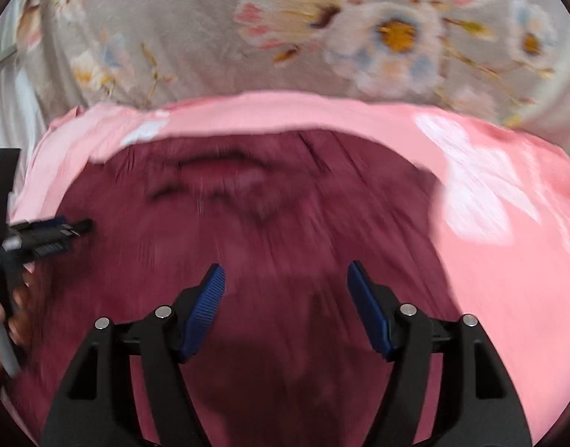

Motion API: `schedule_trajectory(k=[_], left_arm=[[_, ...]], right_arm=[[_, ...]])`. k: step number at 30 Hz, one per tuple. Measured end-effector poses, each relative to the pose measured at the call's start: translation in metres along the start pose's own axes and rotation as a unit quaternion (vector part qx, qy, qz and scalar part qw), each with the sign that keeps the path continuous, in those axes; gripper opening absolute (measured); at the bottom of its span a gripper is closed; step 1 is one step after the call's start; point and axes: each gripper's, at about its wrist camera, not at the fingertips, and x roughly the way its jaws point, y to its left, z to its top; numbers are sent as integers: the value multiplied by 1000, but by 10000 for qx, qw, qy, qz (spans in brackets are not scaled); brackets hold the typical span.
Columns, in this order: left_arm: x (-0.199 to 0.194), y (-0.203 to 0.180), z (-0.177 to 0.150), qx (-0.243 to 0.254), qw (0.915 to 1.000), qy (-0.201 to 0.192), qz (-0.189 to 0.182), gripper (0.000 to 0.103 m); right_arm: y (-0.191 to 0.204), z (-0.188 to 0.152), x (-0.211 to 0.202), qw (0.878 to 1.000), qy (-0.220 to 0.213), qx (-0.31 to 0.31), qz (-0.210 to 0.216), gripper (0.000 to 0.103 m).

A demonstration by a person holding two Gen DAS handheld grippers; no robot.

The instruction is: Fold large clothes

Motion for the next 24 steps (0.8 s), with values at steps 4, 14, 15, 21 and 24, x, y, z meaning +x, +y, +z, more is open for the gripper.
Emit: schedule_trajectory(k=[4,14,15,21,24], left_arm=[[-44,52,-65,-327,9981,382,-359,73],[-93,146,-180,-1607,9804,861,-748,73],[-96,146,-184,-1623,9799,850,-793,73],[-104,132,-195,-1700,9750,806,-1180,61],[-115,122,-200,-1478,9777,790,-1262,17]], right_arm=[[-29,-64,-56,9988,283,385,-70,67],[-80,-193,-117,9838,874,1551,-202,71],[-83,-202,-117,9800,877,1784,-9,71],[-74,-217,-124,9715,599,2212,604,52],[-68,-212,-129,9724,450,2224,544,12]])
